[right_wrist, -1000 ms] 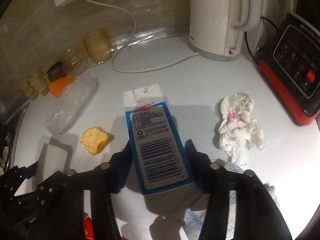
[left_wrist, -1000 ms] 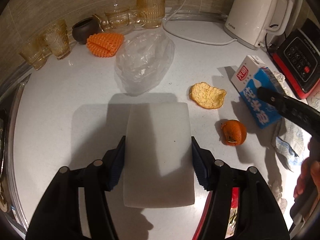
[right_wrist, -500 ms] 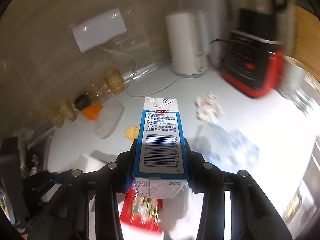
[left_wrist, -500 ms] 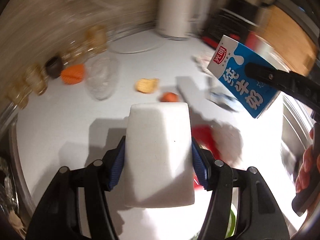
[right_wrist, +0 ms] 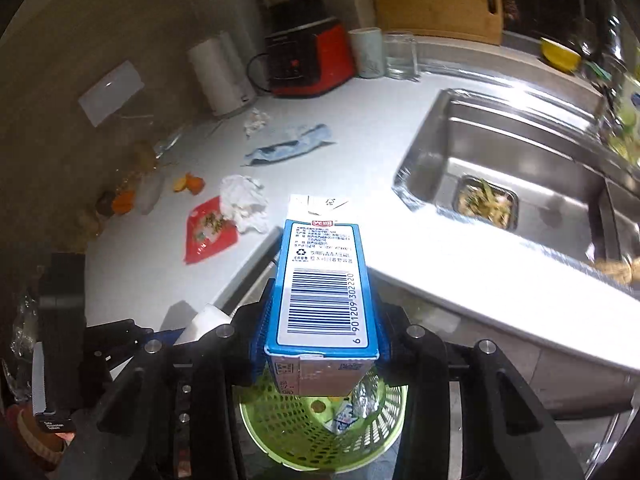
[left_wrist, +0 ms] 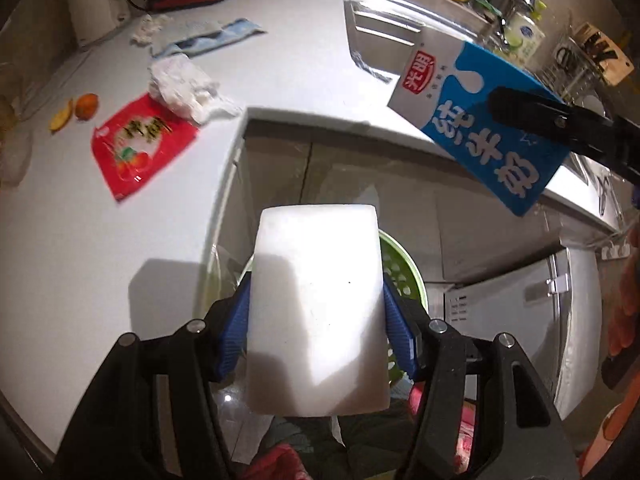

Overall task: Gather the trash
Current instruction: 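Carry the foam block and milk carton to the green basket and release them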

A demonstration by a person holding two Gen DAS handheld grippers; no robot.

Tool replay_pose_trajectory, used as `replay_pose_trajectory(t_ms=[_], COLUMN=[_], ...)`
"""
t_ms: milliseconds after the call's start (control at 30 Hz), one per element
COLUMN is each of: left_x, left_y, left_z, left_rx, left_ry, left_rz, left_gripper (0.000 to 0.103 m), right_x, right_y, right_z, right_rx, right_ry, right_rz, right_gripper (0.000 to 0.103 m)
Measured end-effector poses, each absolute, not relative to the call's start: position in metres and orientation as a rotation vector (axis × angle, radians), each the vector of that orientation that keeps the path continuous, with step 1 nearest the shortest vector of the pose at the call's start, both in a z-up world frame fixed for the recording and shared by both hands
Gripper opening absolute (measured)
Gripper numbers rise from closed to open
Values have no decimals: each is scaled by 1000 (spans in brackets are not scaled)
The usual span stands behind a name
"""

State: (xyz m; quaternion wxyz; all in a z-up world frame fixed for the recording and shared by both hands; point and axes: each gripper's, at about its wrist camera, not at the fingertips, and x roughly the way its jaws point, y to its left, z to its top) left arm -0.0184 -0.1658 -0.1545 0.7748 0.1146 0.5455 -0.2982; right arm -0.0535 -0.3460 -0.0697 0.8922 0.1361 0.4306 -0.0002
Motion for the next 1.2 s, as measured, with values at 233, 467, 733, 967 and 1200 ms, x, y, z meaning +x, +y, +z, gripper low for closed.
replay_pose_trajectory(t_ms=[233, 467, 733, 967, 1200], left_x=[-34, -38, -29, -9, 17], left_y=[-189, -186, -171, -137, -88], left_z=[-196, -196, -173, -146, -129], left_rx=[354, 377, 347, 263, 182], left_ry=[1282, 1262, 1199, 1140, 1098], left_rz=[-691, -670, -595, -502, -376], left_gripper=[64, 81, 90, 93, 93], right_x=[-107, -119, -120, -119, -114], right_y=[-364, -358, -348, -330, -304], right_z=[-95, -97, -100, -124, -175], right_rx=[386, 397, 373, 320, 287], right_ry=[917, 911, 915, 981, 1126], right_rz=[-100, -104, -74, -43, 11], right_gripper=[42, 42, 42, 42, 75])
